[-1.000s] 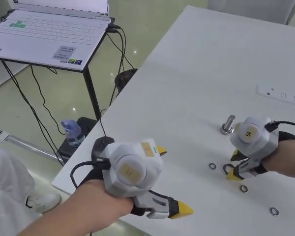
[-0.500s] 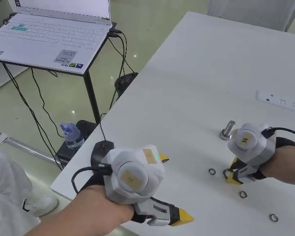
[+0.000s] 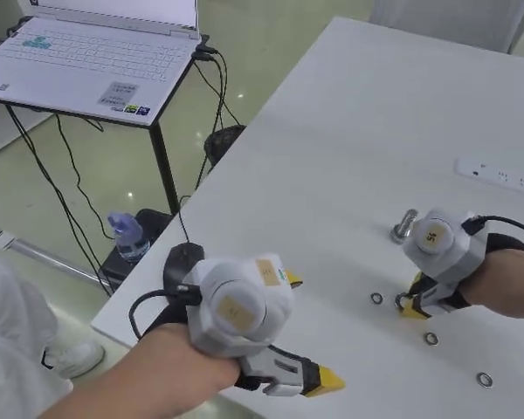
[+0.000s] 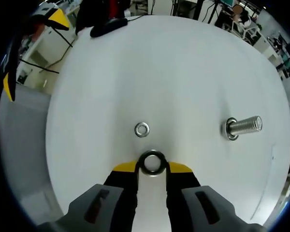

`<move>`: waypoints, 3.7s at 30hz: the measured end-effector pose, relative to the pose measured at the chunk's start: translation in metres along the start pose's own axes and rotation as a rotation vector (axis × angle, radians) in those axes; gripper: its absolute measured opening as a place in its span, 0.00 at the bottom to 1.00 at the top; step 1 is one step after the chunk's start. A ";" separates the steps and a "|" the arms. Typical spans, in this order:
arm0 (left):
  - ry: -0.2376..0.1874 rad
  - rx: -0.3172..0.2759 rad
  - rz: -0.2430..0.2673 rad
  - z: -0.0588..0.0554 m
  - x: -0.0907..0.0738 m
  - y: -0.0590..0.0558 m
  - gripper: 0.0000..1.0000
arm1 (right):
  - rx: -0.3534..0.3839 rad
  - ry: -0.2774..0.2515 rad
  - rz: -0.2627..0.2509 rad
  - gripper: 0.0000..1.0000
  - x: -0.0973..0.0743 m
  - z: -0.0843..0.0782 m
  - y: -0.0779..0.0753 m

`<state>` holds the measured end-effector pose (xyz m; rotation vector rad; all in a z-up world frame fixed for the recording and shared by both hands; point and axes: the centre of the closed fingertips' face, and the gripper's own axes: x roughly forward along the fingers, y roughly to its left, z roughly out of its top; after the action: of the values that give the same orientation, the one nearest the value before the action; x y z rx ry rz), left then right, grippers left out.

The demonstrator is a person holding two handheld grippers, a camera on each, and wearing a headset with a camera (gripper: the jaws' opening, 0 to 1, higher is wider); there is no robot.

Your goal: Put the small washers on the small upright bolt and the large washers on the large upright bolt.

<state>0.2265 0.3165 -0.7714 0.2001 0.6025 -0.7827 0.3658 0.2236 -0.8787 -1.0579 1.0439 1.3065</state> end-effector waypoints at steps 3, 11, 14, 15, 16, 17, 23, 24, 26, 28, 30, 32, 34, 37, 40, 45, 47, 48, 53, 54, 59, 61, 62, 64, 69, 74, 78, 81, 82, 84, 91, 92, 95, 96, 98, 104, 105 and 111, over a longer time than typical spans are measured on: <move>0.001 0.000 0.000 0.001 0.000 0.000 0.76 | 0.004 -0.001 0.001 0.21 -0.002 0.001 -0.002; 0.001 0.002 -0.002 0.001 0.001 -0.001 0.76 | 0.012 0.017 0.016 0.21 -0.016 -0.001 0.002; 0.002 0.005 -0.003 0.001 0.002 -0.001 0.76 | 0.011 0.022 0.012 0.21 -0.021 -0.002 0.001; 0.004 0.007 -0.003 0.000 0.002 -0.001 0.76 | 0.010 0.025 0.012 0.21 -0.023 -0.002 0.000; 0.006 0.009 -0.003 0.000 0.002 -0.001 0.76 | 0.010 0.025 0.011 0.22 -0.025 -0.002 0.000; 0.007 0.011 -0.003 0.000 0.002 -0.001 0.76 | 0.010 0.025 0.011 0.21 -0.027 -0.002 0.000; 0.012 0.017 -0.001 -0.001 0.000 0.000 0.78 | 0.009 0.028 0.009 0.22 -0.038 -0.001 0.001; 0.016 0.015 -0.004 -0.002 0.000 -0.001 0.79 | 0.009 0.030 0.011 0.22 -0.041 -0.001 0.002; 0.022 0.018 -0.007 -0.003 0.001 -0.002 0.79 | 0.009 0.027 0.009 0.22 -0.045 0.000 0.002; 0.024 0.015 -0.012 -0.003 0.001 -0.003 0.79 | 0.011 0.025 0.011 0.22 -0.049 0.001 0.001; 0.023 0.015 -0.014 -0.004 0.002 -0.004 0.79 | 0.012 0.026 0.013 0.22 -0.052 0.001 0.001; 0.024 0.014 -0.017 -0.004 0.003 -0.005 0.80 | 0.005 0.029 0.008 0.22 -0.056 0.001 -0.001; 0.029 0.021 -0.018 -0.004 0.003 -0.006 0.80 | -0.001 0.035 0.009 0.22 -0.060 0.002 -0.003; 0.030 0.020 -0.022 -0.004 0.004 -0.008 0.80 | -0.018 0.041 -0.002 0.22 -0.066 0.002 -0.009; 0.037 0.025 -0.024 -0.005 0.004 -0.008 0.80 | -0.018 0.034 -0.013 0.22 -0.073 0.006 -0.016; 0.036 0.025 -0.031 -0.004 0.005 -0.010 0.80 | -0.013 0.023 -0.021 0.22 -0.081 0.011 -0.027; 0.037 0.026 -0.032 -0.005 0.006 -0.009 0.80 | -0.009 0.024 -0.020 0.22 -0.083 0.012 -0.031; 0.036 0.027 -0.033 -0.004 0.006 -0.010 0.80 | -0.010 0.027 -0.024 0.22 -0.084 0.012 -0.034; 0.031 0.018 -0.023 -0.003 0.006 -0.004 0.80 | -0.003 0.021 -0.034 0.22 -0.087 0.015 -0.046; 0.035 0.021 -0.022 -0.003 0.006 -0.004 0.80 | -0.002 0.021 -0.034 0.22 -0.087 0.015 -0.047; 0.043 0.023 -0.022 -0.005 0.006 0.000 0.79 | 0.011 0.008 -0.048 0.22 -0.089 0.021 -0.061; 0.043 0.021 -0.024 -0.006 0.006 0.001 0.79 | 0.016 0.001 -0.054 0.22 -0.089 0.024 -0.066; 0.045 0.023 -0.024 -0.006 0.006 0.001 0.79 | 0.016 0.000 -0.058 0.22 -0.088 0.025 -0.068; 0.049 0.027 -0.026 -0.007 0.007 0.001 0.79 | 0.019 -0.003 -0.062 0.22 -0.088 0.027 -0.074; 0.049 0.021 -0.032 -0.008 0.009 0.003 0.80 | 0.031 -0.014 -0.075 0.22 -0.089 0.033 -0.087; 0.044 0.027 -0.036 -0.006 0.010 0.005 0.79 | 0.037 -0.029 -0.091 0.22 -0.088 0.041 -0.099; 0.040 0.018 -0.050 -0.006 0.011 0.004 0.79 | 0.037 -0.035 -0.094 0.22 -0.084 0.049 -0.103; 0.044 0.022 -0.050 -0.007 0.011 0.004 0.79 | 0.035 -0.034 -0.096 0.22 -0.078 0.052 -0.110; 0.046 0.020 -0.051 -0.008 0.011 0.004 0.79 | 0.039 -0.035 -0.096 0.22 -0.077 0.053 -0.111; 0.049 0.018 -0.052 -0.009 0.011 0.004 0.79 | 0.044 -0.037 -0.093 0.22 -0.074 0.055 -0.112; 0.045 0.016 -0.055 -0.010 0.009 0.004 0.78 | 0.050 -0.020 -0.090 0.22 -0.065 0.053 -0.116; 0.044 0.015 -0.055 -0.010 0.009 0.004 0.78 | 0.052 -0.020 -0.089 0.22 -0.064 0.053 -0.117; 0.046 0.015 -0.054 -0.012 0.009 0.006 0.78 | 0.055 -0.018 -0.084 0.22 -0.062 0.053 -0.117; 0.046 0.015 -0.054 -0.011 0.009 0.006 0.78 | 0.056 -0.014 -0.083 0.22 -0.060 0.052 -0.118; 0.046 0.013 -0.054 -0.012 0.009 0.007 0.78 | 0.054 -0.007 -0.082 0.22 -0.058 0.051 -0.116; 0.047 0.012 -0.056 -0.014 0.009 0.007 0.78 | 0.056 -0.005 -0.082 0.22 -0.054 0.054 -0.114; 0.048 0.011 -0.057 -0.014 0.009 0.007 0.78 | 0.056 -0.003 -0.082 0.22 -0.054 0.053 -0.114; 0.050 0.006 -0.058 -0.016 0.008 0.007 0.77 | 0.060 0.002 -0.076 0.22 -0.047 0.054 -0.113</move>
<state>0.2293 0.3229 -0.7899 0.2093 0.6559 -0.8376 0.4778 0.2669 -0.8206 -1.0442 1.0289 1.2060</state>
